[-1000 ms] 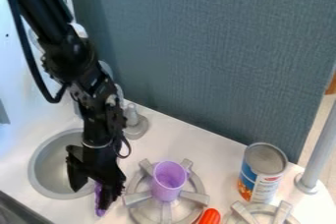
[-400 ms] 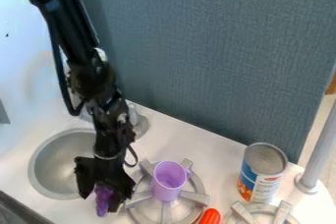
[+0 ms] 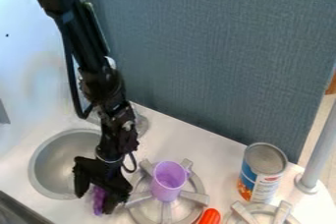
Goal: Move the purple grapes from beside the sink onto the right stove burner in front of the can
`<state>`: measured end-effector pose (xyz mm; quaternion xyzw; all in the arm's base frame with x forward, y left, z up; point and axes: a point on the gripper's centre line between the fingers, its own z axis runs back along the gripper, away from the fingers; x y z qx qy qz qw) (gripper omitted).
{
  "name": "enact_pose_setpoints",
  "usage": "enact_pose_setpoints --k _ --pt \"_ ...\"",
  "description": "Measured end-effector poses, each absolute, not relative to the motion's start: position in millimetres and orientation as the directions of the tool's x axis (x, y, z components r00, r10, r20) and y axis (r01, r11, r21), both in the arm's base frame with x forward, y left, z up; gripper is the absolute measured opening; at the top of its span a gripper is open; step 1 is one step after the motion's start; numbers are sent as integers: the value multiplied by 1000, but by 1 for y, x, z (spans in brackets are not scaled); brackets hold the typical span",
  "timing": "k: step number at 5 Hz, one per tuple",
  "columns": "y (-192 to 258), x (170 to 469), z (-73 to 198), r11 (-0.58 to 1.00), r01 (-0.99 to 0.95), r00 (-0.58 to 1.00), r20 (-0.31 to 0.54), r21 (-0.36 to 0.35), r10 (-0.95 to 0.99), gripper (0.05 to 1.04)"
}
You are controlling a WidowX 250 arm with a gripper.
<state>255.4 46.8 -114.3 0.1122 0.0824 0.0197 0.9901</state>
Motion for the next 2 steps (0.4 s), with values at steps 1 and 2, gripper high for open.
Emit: enact_pose_setpoints --k 1,2 --pt "52 261 -118 977 -10 985 -166 211 46 949" --pt "52 254 -118 985 -7 984 -173 170 37 724"
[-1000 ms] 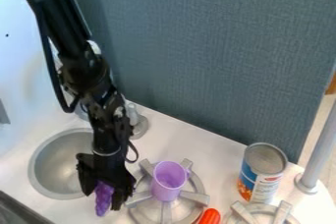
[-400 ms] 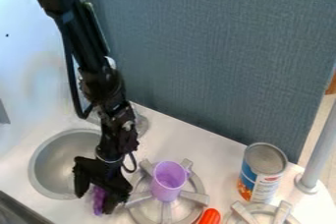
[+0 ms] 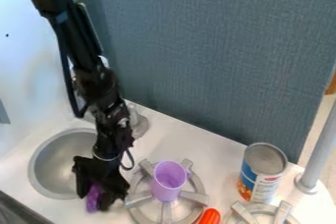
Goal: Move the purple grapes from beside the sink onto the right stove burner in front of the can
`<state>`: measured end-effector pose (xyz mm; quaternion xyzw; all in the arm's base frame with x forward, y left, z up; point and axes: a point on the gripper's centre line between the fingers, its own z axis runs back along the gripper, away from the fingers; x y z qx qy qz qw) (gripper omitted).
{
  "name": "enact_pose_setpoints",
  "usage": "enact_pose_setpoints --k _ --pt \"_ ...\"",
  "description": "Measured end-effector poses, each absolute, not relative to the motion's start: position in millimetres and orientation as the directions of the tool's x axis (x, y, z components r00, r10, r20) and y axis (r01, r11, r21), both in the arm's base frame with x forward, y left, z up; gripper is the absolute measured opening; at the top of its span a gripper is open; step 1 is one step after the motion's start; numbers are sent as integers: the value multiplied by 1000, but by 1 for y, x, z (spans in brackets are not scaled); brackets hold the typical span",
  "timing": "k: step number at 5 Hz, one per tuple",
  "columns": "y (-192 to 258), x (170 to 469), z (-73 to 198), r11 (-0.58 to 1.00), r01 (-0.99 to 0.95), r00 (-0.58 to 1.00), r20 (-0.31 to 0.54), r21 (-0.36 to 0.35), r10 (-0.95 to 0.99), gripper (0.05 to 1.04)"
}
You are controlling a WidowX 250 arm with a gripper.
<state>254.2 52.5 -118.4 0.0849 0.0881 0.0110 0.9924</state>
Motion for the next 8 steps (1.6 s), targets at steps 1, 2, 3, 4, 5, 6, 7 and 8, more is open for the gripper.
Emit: enact_pose_setpoints --k 1,2,3,4,5,6,7,8 --pt "51 251 -90 990 -16 994 -105 139 31 611" --pt "48 241 -48 992 -5 1000 -27 128 8 610" --pt "30 238 -6 994 49 997 56 98 -54 610" --pt "-19 251 2 983 167 984 54 79 -171 610" --pt "-68 264 8 951 307 951 32 47 -308 610" --pt "-116 271 0 898 440 898 -16 21 -440 610" --pt "-152 272 -20 852 524 849 -74 -19 -524 610" --pt "-176 272 -40 821 570 814 -121 -22 -568 610"
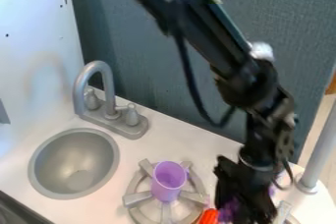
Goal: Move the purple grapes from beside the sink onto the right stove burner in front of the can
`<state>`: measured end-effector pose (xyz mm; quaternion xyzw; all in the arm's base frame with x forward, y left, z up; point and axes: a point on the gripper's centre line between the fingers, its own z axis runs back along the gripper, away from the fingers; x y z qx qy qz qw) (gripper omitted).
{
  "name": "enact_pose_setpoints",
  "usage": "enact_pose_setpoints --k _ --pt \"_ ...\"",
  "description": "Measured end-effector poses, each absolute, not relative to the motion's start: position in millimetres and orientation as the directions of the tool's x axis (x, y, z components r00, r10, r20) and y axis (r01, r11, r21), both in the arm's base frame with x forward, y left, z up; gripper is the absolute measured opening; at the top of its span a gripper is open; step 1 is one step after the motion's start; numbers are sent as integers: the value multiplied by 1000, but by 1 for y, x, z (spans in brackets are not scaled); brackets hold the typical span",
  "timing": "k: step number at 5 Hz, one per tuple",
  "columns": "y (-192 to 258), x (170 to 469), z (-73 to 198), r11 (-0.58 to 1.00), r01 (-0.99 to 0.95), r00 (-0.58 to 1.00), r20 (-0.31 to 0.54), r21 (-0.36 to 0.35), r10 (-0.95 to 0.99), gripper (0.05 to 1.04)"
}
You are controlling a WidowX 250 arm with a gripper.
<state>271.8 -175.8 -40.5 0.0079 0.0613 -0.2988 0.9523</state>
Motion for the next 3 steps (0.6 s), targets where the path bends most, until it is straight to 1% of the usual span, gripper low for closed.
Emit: enact_pose_setpoints --k 1,2,3 --pt "-193 276 -64 808 589 796 -158 -23 -585 610" --pt "-199 287 -82 810 586 794 -187 -13 -578 610" --pt "-200 291 -93 818 575 801 -206 1 -563 610"
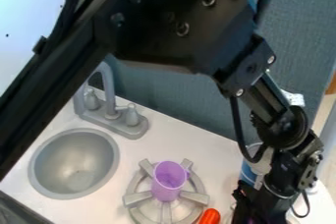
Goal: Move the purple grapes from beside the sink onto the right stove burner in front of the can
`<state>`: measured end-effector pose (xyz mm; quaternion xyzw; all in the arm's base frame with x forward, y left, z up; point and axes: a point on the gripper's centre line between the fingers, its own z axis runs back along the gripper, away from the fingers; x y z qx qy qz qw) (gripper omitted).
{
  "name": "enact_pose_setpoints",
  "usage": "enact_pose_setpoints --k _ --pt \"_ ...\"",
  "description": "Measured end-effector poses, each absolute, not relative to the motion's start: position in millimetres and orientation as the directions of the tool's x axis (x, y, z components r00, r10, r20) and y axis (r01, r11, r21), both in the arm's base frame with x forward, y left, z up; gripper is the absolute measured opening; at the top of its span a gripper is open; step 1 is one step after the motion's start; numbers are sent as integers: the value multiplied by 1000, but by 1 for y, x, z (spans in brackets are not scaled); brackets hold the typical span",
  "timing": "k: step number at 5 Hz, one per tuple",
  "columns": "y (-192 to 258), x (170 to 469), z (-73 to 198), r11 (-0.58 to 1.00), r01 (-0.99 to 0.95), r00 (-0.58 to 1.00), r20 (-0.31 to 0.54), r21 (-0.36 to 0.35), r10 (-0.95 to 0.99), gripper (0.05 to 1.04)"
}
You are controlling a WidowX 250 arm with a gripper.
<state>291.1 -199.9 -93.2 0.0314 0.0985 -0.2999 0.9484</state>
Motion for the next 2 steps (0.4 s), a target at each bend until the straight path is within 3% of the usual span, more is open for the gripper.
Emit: enact_pose_setpoints --k 2 --pt "-203 290 -97 835 551 816 -206 -11 -541 657"
